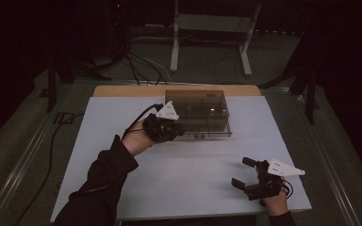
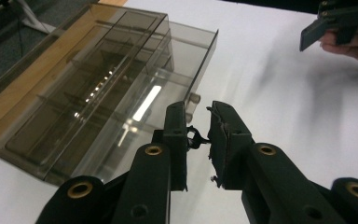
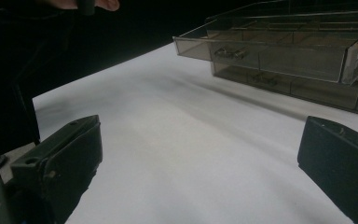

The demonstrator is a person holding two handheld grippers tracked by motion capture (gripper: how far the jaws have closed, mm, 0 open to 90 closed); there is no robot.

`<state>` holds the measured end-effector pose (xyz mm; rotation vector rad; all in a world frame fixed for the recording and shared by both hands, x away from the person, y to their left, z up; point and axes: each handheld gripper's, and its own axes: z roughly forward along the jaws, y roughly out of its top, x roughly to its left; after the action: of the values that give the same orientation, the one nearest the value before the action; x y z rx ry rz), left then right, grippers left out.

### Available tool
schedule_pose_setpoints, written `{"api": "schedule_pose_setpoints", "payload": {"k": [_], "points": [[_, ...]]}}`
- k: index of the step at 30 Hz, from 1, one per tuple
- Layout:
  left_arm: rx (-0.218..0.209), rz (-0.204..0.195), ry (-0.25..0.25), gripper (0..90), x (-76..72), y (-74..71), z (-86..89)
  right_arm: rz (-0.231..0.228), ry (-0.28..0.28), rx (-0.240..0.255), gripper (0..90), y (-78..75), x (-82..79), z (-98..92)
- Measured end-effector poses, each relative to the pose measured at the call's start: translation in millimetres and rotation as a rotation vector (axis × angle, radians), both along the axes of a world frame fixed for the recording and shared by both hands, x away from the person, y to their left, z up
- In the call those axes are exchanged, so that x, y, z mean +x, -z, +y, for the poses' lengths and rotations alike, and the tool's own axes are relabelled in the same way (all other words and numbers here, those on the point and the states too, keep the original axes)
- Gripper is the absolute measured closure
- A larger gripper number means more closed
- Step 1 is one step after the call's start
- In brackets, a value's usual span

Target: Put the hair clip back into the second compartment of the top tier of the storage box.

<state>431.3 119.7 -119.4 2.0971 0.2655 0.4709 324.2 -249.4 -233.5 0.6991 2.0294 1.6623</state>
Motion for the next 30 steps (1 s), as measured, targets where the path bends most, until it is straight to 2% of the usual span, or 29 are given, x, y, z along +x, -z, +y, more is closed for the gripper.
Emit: {"api": "schedule_pose_setpoints", "payload": {"k": [7, 12, 21, 30], "points": [[-0.024, -0.004, -0.004, 78.3, 8.2, -2.6, -9.6, 0.001, -0.001, 0.000, 0.0, 0.2, 0.1, -0.2], [-0.012, -0.008, -0.004, 78.3, 12.5, -3.1, -14.7, 0.000, 0.001, 0.000, 0.0, 0.0, 0.0, -1.0], [-0.033, 0.004, -0.007, 78.3, 26.4, -3.1, -23.2, 0.000, 0.001, 0.001, 0.0, 0.0, -0.1, -1.4], [-0.031, 0.010, -0.016, 78.3, 35.4, -0.8, -30.4, 0.002, 0.001, 0.001, 0.0, 0.2, -0.5, -1.3]]}}
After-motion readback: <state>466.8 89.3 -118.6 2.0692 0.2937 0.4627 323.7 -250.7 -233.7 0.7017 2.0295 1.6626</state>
